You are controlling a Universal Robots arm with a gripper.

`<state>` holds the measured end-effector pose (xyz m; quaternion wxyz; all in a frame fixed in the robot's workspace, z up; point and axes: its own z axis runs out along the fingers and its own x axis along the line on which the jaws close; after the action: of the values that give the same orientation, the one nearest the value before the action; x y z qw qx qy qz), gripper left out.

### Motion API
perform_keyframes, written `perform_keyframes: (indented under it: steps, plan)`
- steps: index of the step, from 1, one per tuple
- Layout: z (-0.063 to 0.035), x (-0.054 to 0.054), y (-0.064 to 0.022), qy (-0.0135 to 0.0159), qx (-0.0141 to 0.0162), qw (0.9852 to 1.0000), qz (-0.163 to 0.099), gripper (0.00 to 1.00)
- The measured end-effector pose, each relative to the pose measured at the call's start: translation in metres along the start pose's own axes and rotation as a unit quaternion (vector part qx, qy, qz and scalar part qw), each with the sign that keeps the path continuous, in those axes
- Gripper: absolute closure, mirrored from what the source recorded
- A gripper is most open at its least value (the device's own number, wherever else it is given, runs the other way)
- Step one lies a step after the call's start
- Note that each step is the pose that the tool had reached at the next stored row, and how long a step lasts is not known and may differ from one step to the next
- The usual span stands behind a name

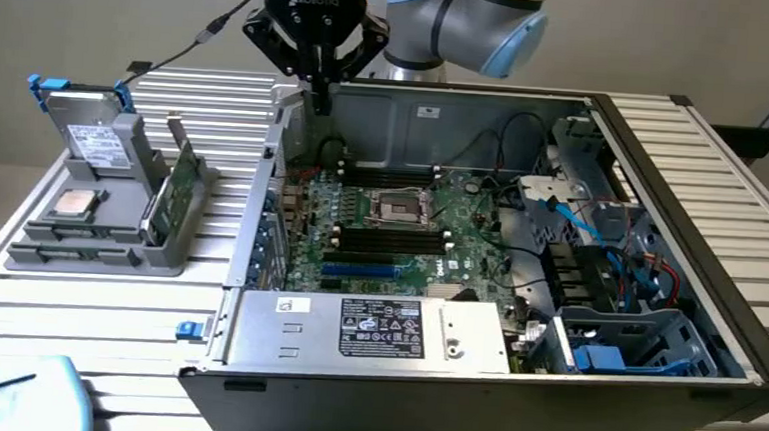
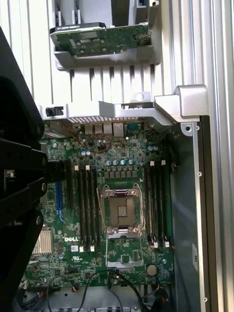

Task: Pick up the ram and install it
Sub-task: 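Reach for the ram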

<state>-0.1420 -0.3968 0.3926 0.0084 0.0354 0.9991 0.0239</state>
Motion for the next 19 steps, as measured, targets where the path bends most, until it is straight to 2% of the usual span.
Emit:
perform_keyframes:
  steps: [5,19]
  plan:
    - [0.0003,0.023,0.0002,0.0033,0.0002,1.0,0.0,0.89]
    - [0.0028,0.087,0.0003,0.0071,0.0005,1.0,0.0,0.89]
